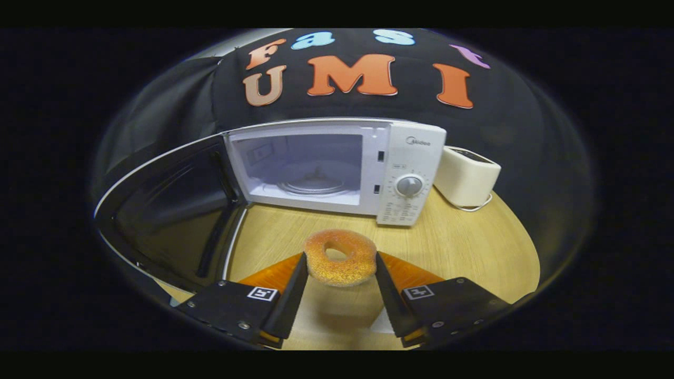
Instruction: Open the microwave, put the food inside, and close the microwave door.
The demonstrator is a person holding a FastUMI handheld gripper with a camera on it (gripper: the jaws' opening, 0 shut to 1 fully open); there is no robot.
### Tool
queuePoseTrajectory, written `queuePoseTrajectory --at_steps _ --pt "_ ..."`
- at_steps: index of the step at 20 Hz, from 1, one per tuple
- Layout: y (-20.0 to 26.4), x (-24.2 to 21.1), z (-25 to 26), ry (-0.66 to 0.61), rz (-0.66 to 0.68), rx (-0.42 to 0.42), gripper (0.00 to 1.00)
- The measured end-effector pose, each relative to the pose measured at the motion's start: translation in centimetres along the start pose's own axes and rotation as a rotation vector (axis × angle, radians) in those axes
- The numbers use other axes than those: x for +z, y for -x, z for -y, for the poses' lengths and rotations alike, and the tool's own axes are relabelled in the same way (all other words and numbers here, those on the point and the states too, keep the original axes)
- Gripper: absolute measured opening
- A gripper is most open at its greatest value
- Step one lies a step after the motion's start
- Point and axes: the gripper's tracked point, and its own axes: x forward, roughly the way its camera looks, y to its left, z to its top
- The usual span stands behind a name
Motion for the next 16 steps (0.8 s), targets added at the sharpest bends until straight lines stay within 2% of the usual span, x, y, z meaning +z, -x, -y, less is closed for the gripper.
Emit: queuePoseTrajectory --at_steps 5,11,16 --pt "-2.1 2.5 -4.1 -0.067 0.000 0.004 0.72" --pt "-5.1 4.4 -5.7 -0.263 -0.026 -0.039 0.72" --pt "-8.0 5.0 -6.8 -0.433 -0.054 -0.010 0.72"
